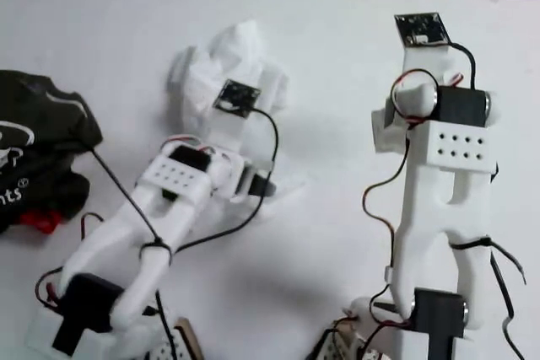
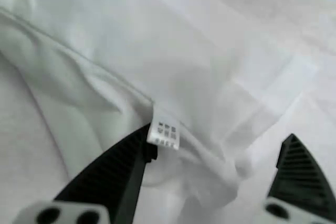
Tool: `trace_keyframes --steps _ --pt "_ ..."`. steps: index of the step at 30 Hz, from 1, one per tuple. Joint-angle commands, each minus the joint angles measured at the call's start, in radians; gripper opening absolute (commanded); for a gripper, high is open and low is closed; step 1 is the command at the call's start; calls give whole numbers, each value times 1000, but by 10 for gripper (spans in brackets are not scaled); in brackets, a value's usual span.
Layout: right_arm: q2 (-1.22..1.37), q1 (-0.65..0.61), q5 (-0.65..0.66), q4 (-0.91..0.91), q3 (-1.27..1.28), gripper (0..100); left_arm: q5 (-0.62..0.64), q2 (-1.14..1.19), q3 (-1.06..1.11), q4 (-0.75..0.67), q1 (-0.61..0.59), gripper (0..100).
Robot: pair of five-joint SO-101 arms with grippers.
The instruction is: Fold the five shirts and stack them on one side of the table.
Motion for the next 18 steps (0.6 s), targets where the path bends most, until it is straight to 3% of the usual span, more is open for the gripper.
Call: trace_keyframes --steps 1,7,9,13,18 --pt "-50 7 5 7 0 418 9 2 -36 -17 5 347" --pt "-50 7 2 8 0 418 9 2 -31 -5 5 7" --pt "-50 8 2 8 0 418 9 2 -39 40 5 53" --pt "-50 4 -2 8 0 418 5 0 -88 160 -25 25" --pt "-48 4 -3 2 0 418 -2 0 -278 488 -196 24"
